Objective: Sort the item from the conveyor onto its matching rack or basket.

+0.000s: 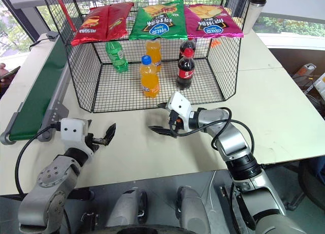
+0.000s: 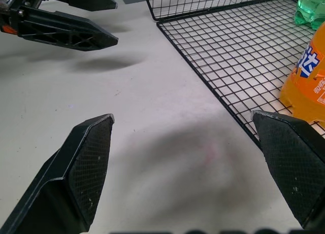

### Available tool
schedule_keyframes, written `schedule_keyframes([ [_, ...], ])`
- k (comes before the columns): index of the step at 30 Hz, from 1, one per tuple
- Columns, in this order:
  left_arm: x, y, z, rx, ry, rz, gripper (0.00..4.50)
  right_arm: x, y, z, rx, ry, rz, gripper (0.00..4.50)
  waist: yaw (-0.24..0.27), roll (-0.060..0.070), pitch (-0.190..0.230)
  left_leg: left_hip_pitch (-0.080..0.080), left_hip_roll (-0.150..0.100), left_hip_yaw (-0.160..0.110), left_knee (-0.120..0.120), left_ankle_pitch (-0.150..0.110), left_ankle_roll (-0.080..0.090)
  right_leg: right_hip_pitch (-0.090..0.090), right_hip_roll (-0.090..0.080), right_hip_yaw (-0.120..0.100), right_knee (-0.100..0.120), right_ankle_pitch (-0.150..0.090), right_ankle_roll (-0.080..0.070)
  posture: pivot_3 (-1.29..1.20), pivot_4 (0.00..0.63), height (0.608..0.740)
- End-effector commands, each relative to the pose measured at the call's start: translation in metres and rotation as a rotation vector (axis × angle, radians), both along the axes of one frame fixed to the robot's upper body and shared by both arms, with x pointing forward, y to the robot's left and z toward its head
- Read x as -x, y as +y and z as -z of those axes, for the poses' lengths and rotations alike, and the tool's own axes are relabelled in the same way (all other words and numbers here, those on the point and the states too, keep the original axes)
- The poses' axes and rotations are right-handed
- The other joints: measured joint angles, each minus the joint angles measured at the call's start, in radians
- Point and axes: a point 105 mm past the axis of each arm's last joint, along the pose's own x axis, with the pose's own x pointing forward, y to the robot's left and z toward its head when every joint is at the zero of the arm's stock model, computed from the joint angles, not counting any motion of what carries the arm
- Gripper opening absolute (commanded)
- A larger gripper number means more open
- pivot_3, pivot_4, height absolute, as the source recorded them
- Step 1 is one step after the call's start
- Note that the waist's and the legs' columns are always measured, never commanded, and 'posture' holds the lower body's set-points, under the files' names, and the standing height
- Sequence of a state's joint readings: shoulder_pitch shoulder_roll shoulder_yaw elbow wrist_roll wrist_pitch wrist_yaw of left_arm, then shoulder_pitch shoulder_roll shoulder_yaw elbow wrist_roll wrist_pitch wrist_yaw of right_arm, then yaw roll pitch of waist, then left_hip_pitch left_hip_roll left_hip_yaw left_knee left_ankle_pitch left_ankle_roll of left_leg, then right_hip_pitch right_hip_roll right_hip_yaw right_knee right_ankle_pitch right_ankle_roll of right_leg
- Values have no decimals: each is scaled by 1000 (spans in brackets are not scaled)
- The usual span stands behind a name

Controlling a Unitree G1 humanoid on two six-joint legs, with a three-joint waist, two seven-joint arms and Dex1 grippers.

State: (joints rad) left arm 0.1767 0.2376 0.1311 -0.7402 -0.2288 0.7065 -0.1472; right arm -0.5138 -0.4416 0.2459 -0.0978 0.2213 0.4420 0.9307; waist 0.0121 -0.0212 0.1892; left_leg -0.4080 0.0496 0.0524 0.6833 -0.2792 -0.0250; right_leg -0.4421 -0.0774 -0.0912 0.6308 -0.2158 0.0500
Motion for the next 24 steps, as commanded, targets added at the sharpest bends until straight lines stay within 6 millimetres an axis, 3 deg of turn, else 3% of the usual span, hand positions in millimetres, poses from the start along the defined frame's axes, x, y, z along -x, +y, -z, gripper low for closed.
schedule_keyframes([
  [1, 2, -3, -17, -8, -80, 14, 4467, 3, 2, -14, -30, -47, -24, 4500, 0, 0, 0, 0, 0, 0, 0, 0, 0, 0, 0, 0, 0, 0, 0, 0, 150, 740],
  [24, 1, -4, -17, -15, -78, 19, 4467, 6, 7, -20, -34, -46, -27, 4500, 0, 0, 0, 0, 0, 0, 0, 0, 0, 0, 0, 0, 0, 0, 0, 0, 150, 740],
])
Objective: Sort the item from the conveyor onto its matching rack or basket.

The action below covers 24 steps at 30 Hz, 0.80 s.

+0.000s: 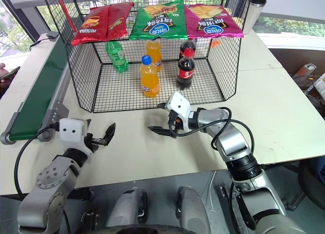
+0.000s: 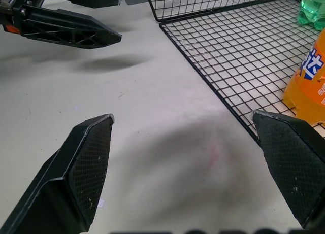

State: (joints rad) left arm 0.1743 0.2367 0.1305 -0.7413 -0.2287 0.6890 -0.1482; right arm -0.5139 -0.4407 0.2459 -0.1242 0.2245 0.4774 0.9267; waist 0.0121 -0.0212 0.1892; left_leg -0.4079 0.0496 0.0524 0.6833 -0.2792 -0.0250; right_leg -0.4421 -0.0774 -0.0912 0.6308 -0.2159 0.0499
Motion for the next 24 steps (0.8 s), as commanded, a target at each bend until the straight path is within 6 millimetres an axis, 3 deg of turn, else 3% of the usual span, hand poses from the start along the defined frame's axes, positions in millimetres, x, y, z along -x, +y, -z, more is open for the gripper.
schedule_keyframes([
  [1, 1, -3, -14, -17, -58, 14, 4467, 4, 5, -18, -36, -55, -28, 4500, 0, 0, 0, 0, 0, 0, 0, 0, 0, 0, 0, 0, 0, 0, 0, 0, 150, 740],
  [24, 1, -3, -15, -39, -62, 10, 4467, 6, 4, -11, -36, -40, -41, 4500, 0, 0, 0, 0, 0, 0, 0, 0, 0, 0, 0, 0, 0, 0, 0, 0, 150, 740],
])
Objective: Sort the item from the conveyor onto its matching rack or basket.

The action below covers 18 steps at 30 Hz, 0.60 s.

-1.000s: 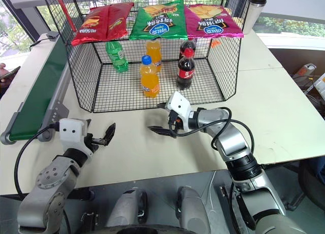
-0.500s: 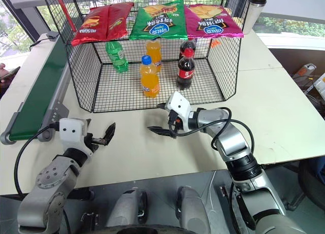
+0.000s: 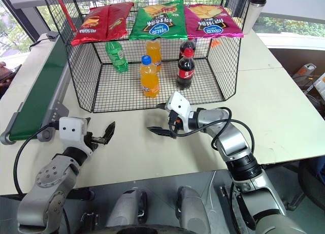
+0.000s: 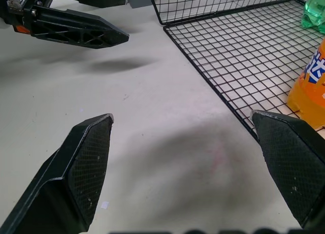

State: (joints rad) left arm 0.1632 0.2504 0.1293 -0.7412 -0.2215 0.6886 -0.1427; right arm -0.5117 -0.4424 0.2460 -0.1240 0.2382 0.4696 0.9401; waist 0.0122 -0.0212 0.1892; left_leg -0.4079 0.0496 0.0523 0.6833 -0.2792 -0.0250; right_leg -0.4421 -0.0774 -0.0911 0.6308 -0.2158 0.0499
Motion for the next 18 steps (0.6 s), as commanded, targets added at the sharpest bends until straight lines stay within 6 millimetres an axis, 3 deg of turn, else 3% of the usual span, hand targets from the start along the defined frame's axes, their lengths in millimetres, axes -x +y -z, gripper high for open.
schedule_keyframes([
  [1, 2, -4, -12, -20, -51, 14, 4467, 3, 3, -10, -27, -45, -21, 4500, 0, 0, 0, 0, 0, 0, 0, 0, 0, 0, 0, 0, 0, 0, 0, 0, 150, 740],
  [18, 2, -2, -13, -25, -55, 9, 4467, 4, 4, -13, -28, -47, -26, 4500, 0, 0, 0, 0, 0, 0, 0, 0, 0, 0, 0, 0, 0, 0, 0, 0, 150, 740],
])
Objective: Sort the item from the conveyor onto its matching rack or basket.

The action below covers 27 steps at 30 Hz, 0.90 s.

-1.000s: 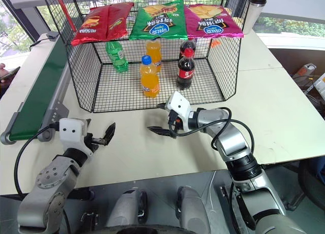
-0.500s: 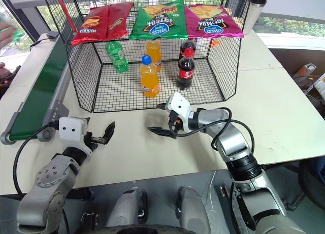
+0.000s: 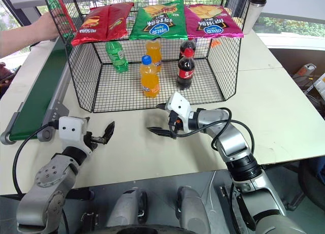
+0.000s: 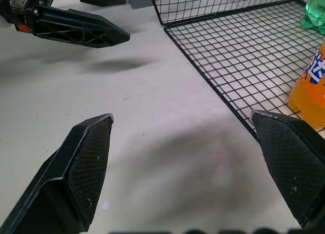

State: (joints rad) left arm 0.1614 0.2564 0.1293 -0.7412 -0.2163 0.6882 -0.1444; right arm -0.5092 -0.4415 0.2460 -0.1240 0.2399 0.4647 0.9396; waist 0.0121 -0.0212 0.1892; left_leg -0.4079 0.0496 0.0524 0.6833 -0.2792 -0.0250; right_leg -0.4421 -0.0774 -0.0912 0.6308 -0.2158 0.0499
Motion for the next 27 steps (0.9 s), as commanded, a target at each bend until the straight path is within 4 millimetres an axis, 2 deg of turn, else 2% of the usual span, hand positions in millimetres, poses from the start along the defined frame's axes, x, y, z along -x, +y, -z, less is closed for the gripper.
schedule_keyframes([
  [1, 3, -3, -13, -12, -56, 10, 4467, 4, 4, -13, -24, -45, -25, 4500, 0, 0, 0, 0, 0, 0, 0, 0, 0, 0, 0, 0, 0, 0, 0, 0, 150, 740],
  [10, 9, -4, -21, -14, -76, 16, 4467, 4, 7, -19, -42, -68, -47, 4500, 0, 0, 0, 0, 0, 0, 0, 0, 0, 0, 0, 0, 0, 0, 0, 0, 150, 740],
  [15, 13, 1, -30, -26, -101, -3, 4467, 30, 7, -31, -120, 7, -203, 4500, 0, 0, 0, 0, 0, -1, 0, 0, 0, 0, 0, 0, 0, 0, 0, 0, 150, 740],
  [20, 18, 16, -38, 6, -115, -84, 4467, 38, 10, -47, -208, -49, -259, 4500, 0, 0, 0, 0, 0, -2, 0, 0, 0, 0, 0, 0, 0, 0, 0, 0, 150, 740],
  [27, 18, 44, -49, 4, -166, -240, 4467, 41, 16, -47, -189, -118, -304, 4500, 1, 0, 0, 0, 0, -1, 0, 0, 0, 0, 0, 0, 0, 0, 0, 0, 150, 740],
])
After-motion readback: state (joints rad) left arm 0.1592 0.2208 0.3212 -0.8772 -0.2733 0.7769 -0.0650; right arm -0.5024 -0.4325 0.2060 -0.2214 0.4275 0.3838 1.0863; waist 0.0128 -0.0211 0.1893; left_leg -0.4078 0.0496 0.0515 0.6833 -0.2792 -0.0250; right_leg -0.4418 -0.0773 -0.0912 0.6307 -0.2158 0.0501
